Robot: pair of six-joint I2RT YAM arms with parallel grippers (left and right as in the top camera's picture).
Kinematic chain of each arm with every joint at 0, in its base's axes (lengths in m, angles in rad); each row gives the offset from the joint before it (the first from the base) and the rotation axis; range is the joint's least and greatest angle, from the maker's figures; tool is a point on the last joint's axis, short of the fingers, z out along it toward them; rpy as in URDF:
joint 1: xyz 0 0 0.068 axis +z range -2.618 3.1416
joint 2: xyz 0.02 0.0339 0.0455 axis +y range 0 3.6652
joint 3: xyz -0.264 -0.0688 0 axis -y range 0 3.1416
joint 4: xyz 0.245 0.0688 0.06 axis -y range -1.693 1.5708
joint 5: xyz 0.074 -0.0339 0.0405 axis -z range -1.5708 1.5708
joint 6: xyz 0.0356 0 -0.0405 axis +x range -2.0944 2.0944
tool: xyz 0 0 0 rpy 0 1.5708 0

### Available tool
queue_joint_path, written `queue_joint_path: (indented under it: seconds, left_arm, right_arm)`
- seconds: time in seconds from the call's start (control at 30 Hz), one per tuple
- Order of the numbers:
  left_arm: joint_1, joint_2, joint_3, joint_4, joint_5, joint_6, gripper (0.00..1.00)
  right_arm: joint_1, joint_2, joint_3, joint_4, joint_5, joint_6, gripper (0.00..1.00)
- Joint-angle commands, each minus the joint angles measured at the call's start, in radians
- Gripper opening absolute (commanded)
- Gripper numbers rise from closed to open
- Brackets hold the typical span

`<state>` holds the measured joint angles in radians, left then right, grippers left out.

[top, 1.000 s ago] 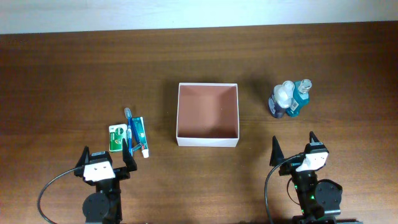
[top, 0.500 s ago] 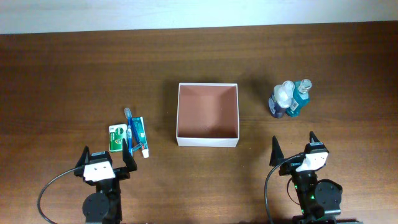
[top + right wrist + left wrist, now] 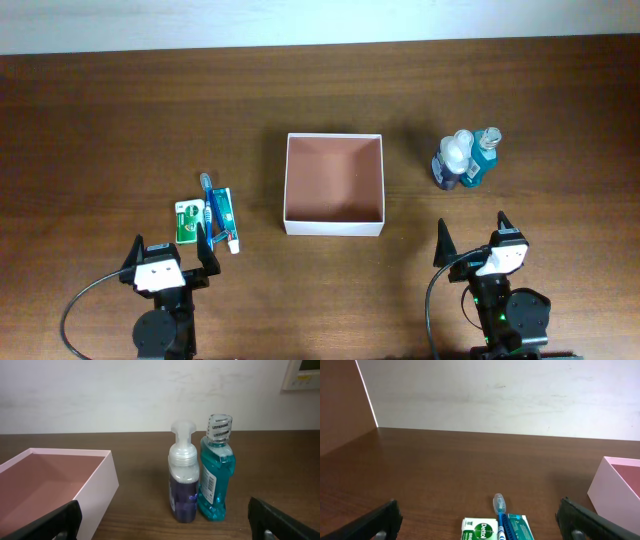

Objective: Pack container

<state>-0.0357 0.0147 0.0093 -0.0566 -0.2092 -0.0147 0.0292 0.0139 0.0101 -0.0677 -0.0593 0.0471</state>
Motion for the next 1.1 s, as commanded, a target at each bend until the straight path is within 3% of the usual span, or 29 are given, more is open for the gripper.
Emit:
queue_joint_path:
  seconds: [0.0,0.77,0.93,1.07]
  left_arm:
    - [0.006,-0.01,0.0,-0.008,0.01,0.019,1.0]
    - [0.006,-0.01,0.0,-0.008,0.01,0.019,1.0]
    - [0.006,-0.01,0.0,-0.008,0.01,0.019,1.0]
    - [0.006,-0.01,0.0,-0.008,0.01,0.019,1.0]
  right_arm:
    - [-0.004,-0.008,-0.005,-0.004,-0.016,-0.006,0.98]
    - [-0.003,-0.001,0.004,-0.01,-0.048,0.019,0.98]
    - [-0.003,0.066,0.116,-0.037,-0.024,0.074,0.99]
    - [-0.003,0.195,0.318,-0.138,0.034,0.072,0.99]
